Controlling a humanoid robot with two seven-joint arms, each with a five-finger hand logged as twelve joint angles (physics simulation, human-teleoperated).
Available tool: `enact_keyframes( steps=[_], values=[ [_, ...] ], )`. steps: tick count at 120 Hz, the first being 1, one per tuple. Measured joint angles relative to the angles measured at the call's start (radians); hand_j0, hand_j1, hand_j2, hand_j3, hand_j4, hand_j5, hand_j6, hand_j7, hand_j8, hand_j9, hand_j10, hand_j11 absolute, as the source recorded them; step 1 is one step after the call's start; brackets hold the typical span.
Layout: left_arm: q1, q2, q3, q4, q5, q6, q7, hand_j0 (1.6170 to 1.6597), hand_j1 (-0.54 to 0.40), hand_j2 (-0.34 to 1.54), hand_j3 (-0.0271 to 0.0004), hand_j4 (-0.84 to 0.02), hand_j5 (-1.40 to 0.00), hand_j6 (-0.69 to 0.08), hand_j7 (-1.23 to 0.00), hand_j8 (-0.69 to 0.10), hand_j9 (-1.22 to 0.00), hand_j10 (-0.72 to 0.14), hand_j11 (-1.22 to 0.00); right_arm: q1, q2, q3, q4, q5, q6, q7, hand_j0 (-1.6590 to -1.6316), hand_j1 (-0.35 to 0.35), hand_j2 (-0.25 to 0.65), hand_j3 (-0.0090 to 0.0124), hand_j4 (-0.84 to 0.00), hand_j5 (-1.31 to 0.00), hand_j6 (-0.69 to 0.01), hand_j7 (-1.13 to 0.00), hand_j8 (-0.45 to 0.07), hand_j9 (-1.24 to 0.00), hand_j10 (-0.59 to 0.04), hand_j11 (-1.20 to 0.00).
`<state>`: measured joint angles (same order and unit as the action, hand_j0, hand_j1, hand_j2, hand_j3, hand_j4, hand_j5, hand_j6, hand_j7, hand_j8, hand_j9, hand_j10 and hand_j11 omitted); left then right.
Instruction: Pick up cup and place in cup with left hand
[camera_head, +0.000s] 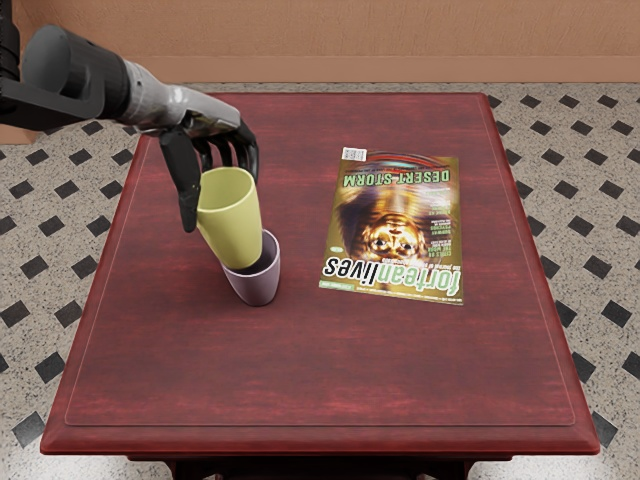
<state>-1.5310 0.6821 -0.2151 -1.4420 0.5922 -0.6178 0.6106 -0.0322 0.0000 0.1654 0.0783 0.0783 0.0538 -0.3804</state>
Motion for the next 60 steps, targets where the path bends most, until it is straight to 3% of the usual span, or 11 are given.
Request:
enact_keyframes(
  steps=[33,49,60],
  values=[
    [0.000,-0.033,0.010,0.041,0.003,0.000,0.000,1.6542,-0.084,0.52,0.0000,-0.473,-1.00,-0.311,-1.00,-0.378,-0.98,-0.663,-0.99,0.000,0.000,-0.001,-0.001,0.000,0.000,0.000,-1.6581,-0.349,0.000,0.0000,-0.001,0.00,-0.001,0.00,-0.001,0.00,0.000,0.00],
    [0.000,-0.044,0.014,0.066,0.006,0.000,0.000,1.6549,-0.131,0.64,0.0000,-0.480,-1.01,-0.319,-1.00,-0.391,-0.99,-0.663,-1.00,0.000,0.000,-0.001,0.000,0.000,0.000,0.000,-1.6581,-0.349,0.000,0.0000,-0.001,0.00,-0.001,0.00,-0.001,0.00,0.000,0.00],
    [0.001,-0.056,0.016,0.081,0.007,0.000,0.000,1.6556,-0.220,0.87,0.0000,-0.475,-1.02,-0.320,-1.01,-0.375,-0.99,-0.662,-1.00,0.000,0.000,-0.001,-0.001,0.000,0.000,0.000,-1.6581,-0.349,0.000,0.0000,-0.001,0.00,-0.001,0.00,-0.001,0.00,0.000,0.00]
  ],
)
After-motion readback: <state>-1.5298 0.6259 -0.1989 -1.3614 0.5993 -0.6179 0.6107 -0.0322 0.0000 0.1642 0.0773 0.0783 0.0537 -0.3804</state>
